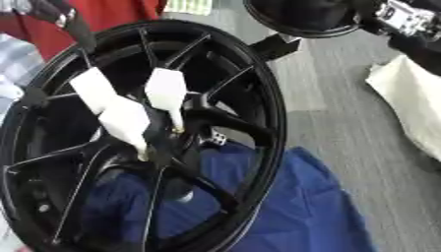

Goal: Pull the pin out of the wheel hub.

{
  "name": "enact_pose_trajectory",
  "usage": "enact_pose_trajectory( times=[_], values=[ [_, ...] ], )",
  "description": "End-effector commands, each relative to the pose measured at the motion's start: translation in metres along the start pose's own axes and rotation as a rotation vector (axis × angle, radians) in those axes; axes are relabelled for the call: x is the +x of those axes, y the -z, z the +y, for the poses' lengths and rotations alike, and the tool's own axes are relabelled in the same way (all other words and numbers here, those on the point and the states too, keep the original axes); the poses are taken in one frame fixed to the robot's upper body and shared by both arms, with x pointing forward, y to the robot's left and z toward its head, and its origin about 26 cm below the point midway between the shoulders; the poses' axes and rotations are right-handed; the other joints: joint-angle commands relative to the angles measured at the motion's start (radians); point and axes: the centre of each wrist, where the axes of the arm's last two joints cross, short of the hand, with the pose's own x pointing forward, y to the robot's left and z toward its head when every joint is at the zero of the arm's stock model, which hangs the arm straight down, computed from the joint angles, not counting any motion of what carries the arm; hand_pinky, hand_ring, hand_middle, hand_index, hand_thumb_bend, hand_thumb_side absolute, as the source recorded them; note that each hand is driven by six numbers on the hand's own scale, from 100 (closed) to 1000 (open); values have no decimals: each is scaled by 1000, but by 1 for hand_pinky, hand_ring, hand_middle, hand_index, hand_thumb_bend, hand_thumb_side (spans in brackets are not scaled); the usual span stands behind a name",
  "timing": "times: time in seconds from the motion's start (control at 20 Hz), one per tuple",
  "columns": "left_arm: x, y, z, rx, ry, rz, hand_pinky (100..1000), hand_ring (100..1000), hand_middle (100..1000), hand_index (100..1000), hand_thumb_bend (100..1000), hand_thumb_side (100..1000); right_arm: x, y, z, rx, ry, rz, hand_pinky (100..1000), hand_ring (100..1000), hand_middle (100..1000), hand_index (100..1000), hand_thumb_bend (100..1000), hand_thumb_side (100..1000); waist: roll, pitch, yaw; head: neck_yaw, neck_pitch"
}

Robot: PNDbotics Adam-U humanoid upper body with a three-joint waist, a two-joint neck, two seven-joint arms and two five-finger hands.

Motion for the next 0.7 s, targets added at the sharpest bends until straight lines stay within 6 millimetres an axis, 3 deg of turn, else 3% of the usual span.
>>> enact_pose_trajectory(
  times=[0.05, 0.7],
  values=[
    [-2, -1, 5, -12, 31, 4, 857, 839, 813, 856, 470, 291, 8, 1, -6, 0, -39, -7, 936, 750, 594, 767, 100, 586, -1, -14, -3, 7, -14],
    [-18, 16, -6, -59, 0, 22, 851, 823, 770, 826, 381, 196, 9, 2, -5, -4, -36, -4, 937, 747, 591, 765, 100, 596, 6, 4, -12, 19, -18]
  ],
)
